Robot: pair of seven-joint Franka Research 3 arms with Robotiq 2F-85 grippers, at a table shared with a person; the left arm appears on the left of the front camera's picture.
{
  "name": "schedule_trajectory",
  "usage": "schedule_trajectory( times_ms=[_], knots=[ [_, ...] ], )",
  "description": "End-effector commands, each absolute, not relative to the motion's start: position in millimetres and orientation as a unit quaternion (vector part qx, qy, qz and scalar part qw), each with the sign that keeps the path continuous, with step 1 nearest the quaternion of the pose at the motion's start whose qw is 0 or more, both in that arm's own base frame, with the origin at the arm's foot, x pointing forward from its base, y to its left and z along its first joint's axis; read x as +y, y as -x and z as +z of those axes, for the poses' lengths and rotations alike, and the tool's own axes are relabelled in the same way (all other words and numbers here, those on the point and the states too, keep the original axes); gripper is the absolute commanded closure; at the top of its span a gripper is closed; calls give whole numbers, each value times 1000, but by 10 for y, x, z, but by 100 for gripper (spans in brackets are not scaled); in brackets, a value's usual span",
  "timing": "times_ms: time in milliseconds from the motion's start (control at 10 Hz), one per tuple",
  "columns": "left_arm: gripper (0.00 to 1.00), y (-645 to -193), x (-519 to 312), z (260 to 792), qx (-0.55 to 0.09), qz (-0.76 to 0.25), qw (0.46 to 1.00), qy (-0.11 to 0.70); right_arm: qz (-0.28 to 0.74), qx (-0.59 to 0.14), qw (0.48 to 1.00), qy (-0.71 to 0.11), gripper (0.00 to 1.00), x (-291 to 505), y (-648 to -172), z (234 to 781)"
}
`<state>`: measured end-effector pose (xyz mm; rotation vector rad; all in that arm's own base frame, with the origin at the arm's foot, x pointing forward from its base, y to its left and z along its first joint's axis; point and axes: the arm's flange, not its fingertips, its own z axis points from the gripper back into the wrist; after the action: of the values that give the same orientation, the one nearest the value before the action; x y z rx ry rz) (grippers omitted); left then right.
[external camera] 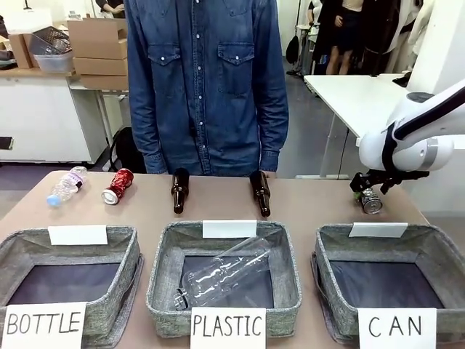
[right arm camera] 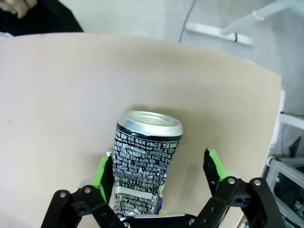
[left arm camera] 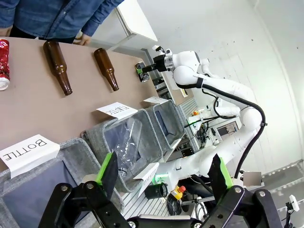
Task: Sort the can waste into the basket.
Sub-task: Pick up the can waste from the table and place it in the right Fabric basket.
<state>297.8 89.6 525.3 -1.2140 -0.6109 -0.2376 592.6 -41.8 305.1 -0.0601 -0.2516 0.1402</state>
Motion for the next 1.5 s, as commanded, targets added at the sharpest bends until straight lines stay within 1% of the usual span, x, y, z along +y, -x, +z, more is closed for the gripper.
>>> schedule_trajectory(
  times_ms=[0,100,200,400,500,600,800,900,1000,1100,1200,1300,1400],
  knots=[
    [0,-2983,874,5271,-291,-117,764,564,78,-119,989,52,54,-370,-5981,3055],
    [0,-2983,874,5271,-291,-117,764,564,81,-120,988,51,84,-368,-5981,3055],
    [0,-2983,874,5271,-291,-117,764,564,83,-117,988,53,100,-367,-5980,3058],
    [0,-2983,874,5271,-291,-117,764,564,86,-109,989,56,100,-367,-5983,3063],
    [0,-2983,874,5271,-291,-117,764,564,88,-107,989,56,92,-364,-5983,3066],
    [0,-2983,874,5271,-291,-117,764,564,89,-104,989,55,100,-367,-5984,3069],
    [0,-2983,874,5271,-291,-117,764,564,88,-103,990,47,100,-377,-5987,3061],
    [0,-2983,874,5271,-291,-117,764,564,91,-99,990,51,72,-390,-5983,3049],
    [0,-2983,874,5271,-291,-117,764,564,92,-99,989,52,72,-419,-5962,3075],
    [0,-2983,874,5271,-291,-117,764,564,105,-109,988,34,72,-472,-5898,3178],
    [0,-2983,874,5271,-291,-117,764,564,130,-138,982,-2,72,-556,-5752,3434],
    [0,-2983,874,5271,-291,-117,764,564,158,-166,973,-30,72,-664,-5508,3787],
    [0,-2983,874,5271,-291,-117,764,564,203,-174,962,-60,72,-799,-5144,4177]
  ],
)
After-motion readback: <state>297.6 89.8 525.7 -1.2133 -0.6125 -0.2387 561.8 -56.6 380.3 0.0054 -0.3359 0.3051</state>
